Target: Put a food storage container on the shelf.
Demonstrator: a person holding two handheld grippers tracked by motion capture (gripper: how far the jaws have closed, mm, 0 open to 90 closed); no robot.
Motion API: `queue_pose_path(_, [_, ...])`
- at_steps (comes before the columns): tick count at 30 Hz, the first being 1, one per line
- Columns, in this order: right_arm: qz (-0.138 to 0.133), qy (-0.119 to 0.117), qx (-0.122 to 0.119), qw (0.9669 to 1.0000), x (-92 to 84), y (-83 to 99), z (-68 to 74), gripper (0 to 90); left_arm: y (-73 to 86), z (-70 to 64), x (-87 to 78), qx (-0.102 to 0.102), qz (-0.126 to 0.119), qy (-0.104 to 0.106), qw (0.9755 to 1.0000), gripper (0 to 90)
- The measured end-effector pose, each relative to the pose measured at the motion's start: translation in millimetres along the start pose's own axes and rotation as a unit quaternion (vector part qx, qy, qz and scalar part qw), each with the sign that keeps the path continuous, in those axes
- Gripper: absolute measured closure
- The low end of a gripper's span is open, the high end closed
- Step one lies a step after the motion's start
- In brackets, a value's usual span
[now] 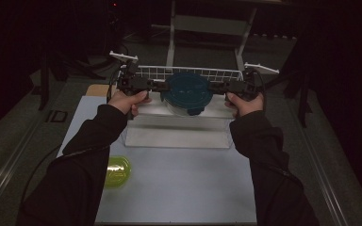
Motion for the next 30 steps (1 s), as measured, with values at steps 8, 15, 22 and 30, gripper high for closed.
queue_pose_path(8, [-0.005, 0.022, -0.02, 0.9995, -1.6, -0.6, -0.6, 54.2, 1.8, -7.1, -3.6, 0.035, -0.021, -0.031, 0.9987, 52.9])
queue_pose_path(15, [-0.003, 0.034, -0.064, 0.9973, -14.2, 2.5, 7.7, 53.2, 5.4, -14.4, -17.3, 0.061, -0.057, -0.049, 0.9953, 39.4])
queue_pose_path(22, [0.014, 0.032, -0.124, 0.9917, -19.7, 21.6, 21.2, 53.1, 21.0, -25.3, -23.7, 0.111, -0.056, -0.057, 0.9906, 20.2])
queue_pose_path(30, [0.029, 0.023, -0.179, 0.9832, -27.8, 47.3, 35.3, 57.0, 38.1, -36.5, -32.8, 0.163, -0.063, -0.06, 0.9828, 1.9])
Point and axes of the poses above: each handheld gripper's, and its own axes: x roughly forward along the jaws, y roughly out of its underside, z roughly to its left, the point moved 7 cm from there along x, roughly forward along the jaws, and after that the axes turned 11 degrees about -y, right-handed, at the moved point
